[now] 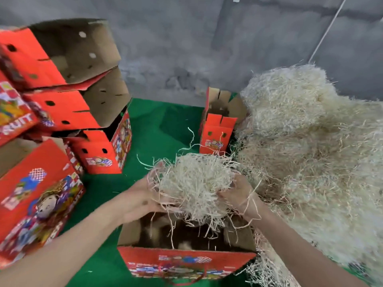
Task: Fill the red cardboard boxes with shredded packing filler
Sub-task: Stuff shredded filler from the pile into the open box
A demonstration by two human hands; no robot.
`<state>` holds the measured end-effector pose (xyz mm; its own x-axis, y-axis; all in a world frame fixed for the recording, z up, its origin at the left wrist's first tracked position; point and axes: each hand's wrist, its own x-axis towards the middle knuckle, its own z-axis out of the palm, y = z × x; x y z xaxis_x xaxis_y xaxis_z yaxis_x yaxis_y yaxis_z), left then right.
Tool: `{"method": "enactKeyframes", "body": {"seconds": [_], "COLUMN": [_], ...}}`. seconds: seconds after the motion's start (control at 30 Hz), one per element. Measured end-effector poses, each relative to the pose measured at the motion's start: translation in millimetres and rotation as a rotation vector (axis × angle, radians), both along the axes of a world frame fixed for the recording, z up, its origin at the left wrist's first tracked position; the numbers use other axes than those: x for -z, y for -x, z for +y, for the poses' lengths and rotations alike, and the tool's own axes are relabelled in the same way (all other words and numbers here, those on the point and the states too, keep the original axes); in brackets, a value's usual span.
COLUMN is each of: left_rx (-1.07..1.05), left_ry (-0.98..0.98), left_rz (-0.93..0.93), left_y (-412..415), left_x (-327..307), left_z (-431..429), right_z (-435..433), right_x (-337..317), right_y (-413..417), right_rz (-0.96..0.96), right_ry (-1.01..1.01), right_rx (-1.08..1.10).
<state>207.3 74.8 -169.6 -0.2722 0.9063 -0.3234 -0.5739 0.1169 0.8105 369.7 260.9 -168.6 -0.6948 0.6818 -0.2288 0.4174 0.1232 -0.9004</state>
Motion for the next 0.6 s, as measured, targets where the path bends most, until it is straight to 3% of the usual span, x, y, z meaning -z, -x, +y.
{"method": "enactKeyframes", "body": {"seconds": [0.1, 0.23, 0.3, 0.4, 0.6], "left_rx": [0.187, 0.046, -0.068, -0.192, -0.054], "left_ry": [-0.071, 0.346, 0.325, 0.304, 0.29], "left_rz": [-0.114, 0.33, 0.478, 0.476, 0.538], "left_y": [10, -19, -20, -11, -23], "left_x": [-14, -16, -10, -6, 4], "left_z": [-10, 13, 20, 15, 19], "right_z": [-12, -39, -38, -33, -57], "right_x": [-9, -19, -15, -14, -13], "right_y": [-9, -9, -8, -7, -2], "right_rz": [-0.018, 0.186, 0.281, 0.402, 0.086], "right_ry": [-0.079, 0.213, 0.338, 0.545, 0.496], "right_rx": [-0.172, -0.381, -0.272, 0.048, -0.116]}}
